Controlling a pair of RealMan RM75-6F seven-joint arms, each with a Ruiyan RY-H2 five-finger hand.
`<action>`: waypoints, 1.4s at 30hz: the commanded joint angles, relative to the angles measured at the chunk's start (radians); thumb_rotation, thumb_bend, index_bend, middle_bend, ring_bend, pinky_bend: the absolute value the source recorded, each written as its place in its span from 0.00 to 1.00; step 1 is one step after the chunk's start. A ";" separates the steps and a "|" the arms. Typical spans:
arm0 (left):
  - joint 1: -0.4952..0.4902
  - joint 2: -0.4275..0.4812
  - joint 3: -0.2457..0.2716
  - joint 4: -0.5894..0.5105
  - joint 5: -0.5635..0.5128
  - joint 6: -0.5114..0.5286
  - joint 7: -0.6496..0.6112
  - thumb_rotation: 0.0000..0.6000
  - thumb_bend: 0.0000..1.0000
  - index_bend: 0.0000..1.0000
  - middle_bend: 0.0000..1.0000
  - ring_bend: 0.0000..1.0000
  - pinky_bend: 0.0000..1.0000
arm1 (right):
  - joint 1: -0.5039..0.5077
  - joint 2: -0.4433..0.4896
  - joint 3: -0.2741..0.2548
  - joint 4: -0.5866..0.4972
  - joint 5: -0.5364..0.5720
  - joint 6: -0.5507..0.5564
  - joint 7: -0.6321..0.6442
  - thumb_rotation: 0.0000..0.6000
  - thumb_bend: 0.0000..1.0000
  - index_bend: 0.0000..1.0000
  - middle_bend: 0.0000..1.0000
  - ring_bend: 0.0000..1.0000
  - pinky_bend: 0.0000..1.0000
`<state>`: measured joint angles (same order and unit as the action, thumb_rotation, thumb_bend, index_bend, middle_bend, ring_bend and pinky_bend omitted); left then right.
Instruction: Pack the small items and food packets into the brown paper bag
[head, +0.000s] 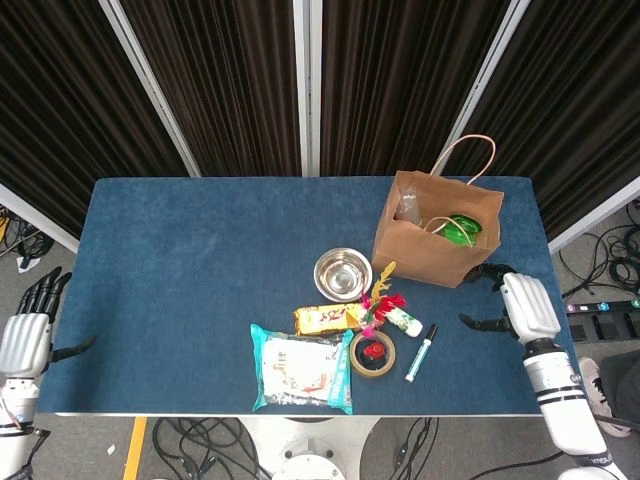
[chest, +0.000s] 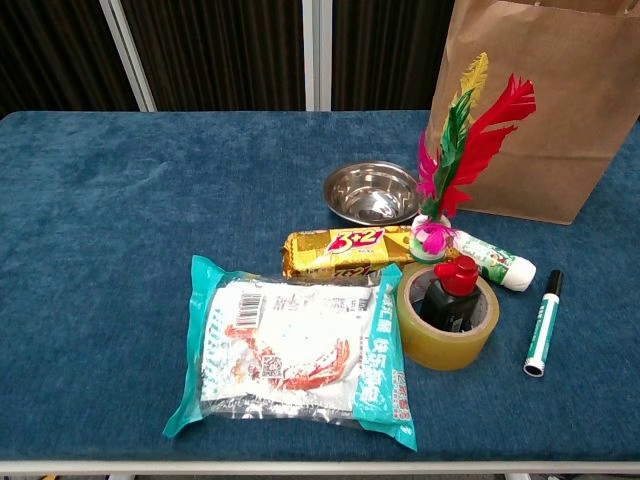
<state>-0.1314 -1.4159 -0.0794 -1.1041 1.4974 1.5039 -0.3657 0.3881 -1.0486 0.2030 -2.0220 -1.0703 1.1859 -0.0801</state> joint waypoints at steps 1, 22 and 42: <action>-0.007 -0.004 -0.002 -0.006 -0.002 -0.008 0.011 1.00 0.14 0.08 0.06 0.00 0.12 | 0.031 -0.109 -0.017 0.096 0.065 -0.033 -0.037 1.00 0.00 0.43 0.41 0.31 0.43; 0.023 -0.002 0.009 0.047 -0.010 0.010 -0.054 1.00 0.14 0.08 0.06 0.00 0.12 | 0.134 -0.566 0.003 0.469 0.202 -0.019 -0.207 1.00 0.00 0.43 0.41 0.31 0.43; 0.051 -0.008 0.024 0.113 0.004 0.039 -0.117 1.00 0.14 0.08 0.06 0.00 0.12 | 0.162 -0.674 0.021 0.572 0.257 -0.076 -0.269 1.00 0.00 0.44 0.42 0.35 0.43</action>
<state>-0.0806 -1.4232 -0.0557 -0.9919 1.5012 1.5422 -0.4818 0.5460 -1.7183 0.2203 -1.4537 -0.8174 1.1153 -0.3454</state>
